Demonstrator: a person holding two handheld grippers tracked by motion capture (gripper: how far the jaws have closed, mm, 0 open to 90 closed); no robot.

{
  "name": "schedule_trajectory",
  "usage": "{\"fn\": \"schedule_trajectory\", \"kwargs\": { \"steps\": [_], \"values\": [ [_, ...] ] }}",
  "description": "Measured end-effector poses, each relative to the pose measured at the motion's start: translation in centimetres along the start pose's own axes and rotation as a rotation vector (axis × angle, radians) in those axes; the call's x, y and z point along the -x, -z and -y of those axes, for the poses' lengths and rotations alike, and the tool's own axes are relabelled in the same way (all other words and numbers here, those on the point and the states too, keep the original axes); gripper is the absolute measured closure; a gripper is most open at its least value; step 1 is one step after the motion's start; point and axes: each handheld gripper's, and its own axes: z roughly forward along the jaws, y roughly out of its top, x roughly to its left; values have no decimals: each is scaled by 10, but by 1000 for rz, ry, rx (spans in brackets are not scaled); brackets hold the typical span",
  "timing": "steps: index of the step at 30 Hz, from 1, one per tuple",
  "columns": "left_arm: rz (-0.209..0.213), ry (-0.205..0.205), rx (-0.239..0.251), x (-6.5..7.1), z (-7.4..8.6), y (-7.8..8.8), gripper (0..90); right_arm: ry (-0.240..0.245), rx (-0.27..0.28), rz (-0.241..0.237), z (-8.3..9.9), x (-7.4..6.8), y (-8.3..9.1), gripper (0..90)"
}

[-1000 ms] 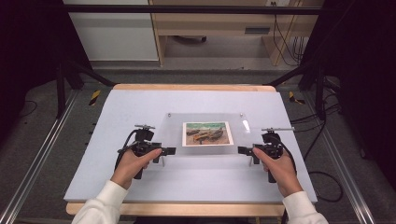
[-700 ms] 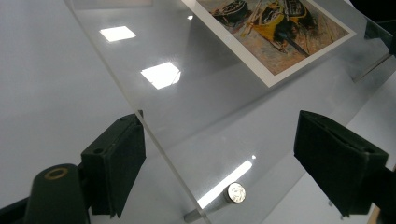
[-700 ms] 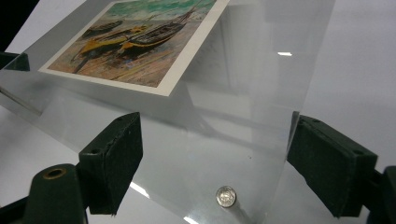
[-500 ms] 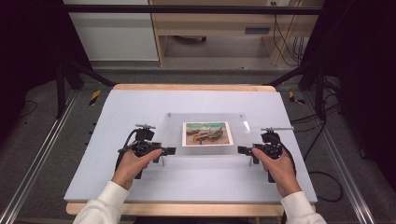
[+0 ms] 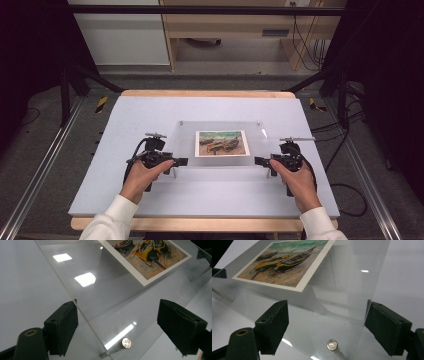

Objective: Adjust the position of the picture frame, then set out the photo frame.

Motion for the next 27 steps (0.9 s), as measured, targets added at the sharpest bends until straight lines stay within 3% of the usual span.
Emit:
{"fn": "schedule_trajectory", "kwargs": {
  "steps": [14,20,27],
  "values": [
    [-58,-73,-4,14,3,6,167,60,30,24,7,-6,8,220],
    [-61,-81,-3,16,5,8,169,74,47,22,10,-7,9,228],
    [-81,-118,2,22,10,11,172,96,62,32,14,-9,13,245]
  ]
}}
